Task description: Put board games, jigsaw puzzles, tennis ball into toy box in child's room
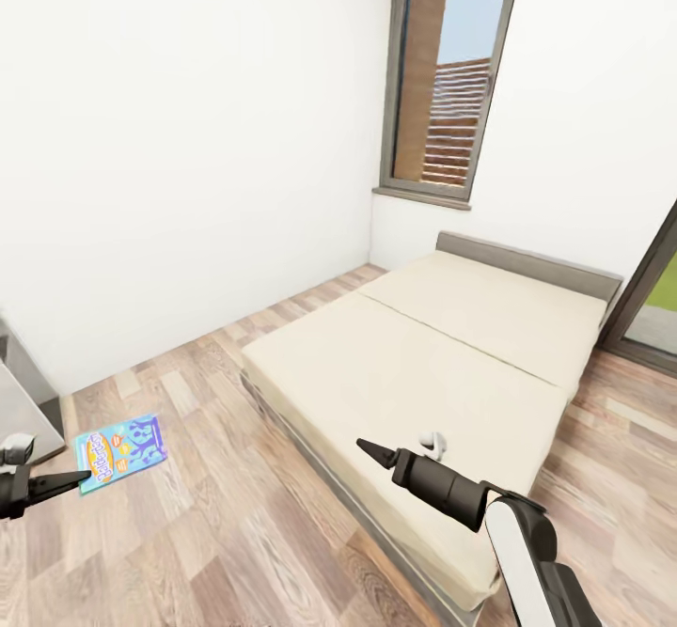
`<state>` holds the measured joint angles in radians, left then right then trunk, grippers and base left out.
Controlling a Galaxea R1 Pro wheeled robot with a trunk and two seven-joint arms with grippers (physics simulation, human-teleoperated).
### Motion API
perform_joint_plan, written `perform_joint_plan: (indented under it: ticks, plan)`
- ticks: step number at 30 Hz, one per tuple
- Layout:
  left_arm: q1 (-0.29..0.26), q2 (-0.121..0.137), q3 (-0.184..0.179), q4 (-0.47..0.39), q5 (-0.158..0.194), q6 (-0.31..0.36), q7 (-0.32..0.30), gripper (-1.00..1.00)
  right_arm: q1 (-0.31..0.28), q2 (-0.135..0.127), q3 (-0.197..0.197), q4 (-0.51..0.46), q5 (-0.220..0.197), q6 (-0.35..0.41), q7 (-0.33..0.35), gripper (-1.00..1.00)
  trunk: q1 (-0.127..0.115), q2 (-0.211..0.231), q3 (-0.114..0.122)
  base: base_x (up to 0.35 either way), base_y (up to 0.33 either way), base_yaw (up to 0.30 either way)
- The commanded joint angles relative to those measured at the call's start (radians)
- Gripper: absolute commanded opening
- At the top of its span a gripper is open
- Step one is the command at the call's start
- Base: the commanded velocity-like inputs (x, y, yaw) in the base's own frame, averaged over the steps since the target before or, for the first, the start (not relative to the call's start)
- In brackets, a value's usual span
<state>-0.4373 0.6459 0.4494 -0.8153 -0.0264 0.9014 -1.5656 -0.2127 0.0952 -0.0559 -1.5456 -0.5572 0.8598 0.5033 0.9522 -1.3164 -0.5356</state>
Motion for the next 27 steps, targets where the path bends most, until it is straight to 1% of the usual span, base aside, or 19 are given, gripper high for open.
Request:
perform_joint_plan:
  ticks: [1,5,11,18,21,25,27]
  plan:
    - [-0.001,0.000,0.000,0.000,-0.001,0.010,-0.005,-1.00,-0.001,0.001,-0.003,-0.001,0.001,0.007,0.004,1.00,0.000,-0.001,-0.002,0.010,0.000,0.271]
    - [-0.001,-0.003,0.000,-0.001,-0.001,0.009,-0.005,-1.00,-0.001,0.000,0.010,-0.001,0.002,0.007,0.004,1.00,0.000,-0.001,-0.005,0.157,0.031,0.271]
    - [-0.001,-0.005,0.000,-0.001,-0.001,0.010,-0.005,-1.00,-0.001,0.000,0.018,-0.001,0.002,0.007,0.004,1.00,0.000,-0.001,-0.009,0.284,0.081,0.271]
    - [-0.001,-0.006,0.000,-0.001,-0.001,0.010,-0.005,-1.00,-0.001,0.000,0.021,-0.001,0.002,0.007,0.004,1.00,0.000,-0.001,-0.014,0.249,0.181,0.271]
    - [-0.001,-0.006,0.000,0.000,-0.001,0.010,-0.005,-1.00,-0.001,0.000,0.031,-0.001,0.002,0.006,0.004,1.00,0.000,-0.001,-0.016,0.123,0.181,0.274]
    - [-0.001,-0.006,0.000,-0.001,0.001,0.010,-0.005,-1.00,-0.001,0.000,0.037,-0.001,0.002,0.005,0.003,1.00,0.000,-0.001,-0.016,0.035,0.052,0.277]
    - [-0.001,-0.006,0.001,-0.001,0.001,0.010,-0.005,-1.00,-0.001,0.000,0.038,-0.001,0.002,0.005,0.003,1.00,-0.008,0.013,-0.010,0.009,0.014,0.279]
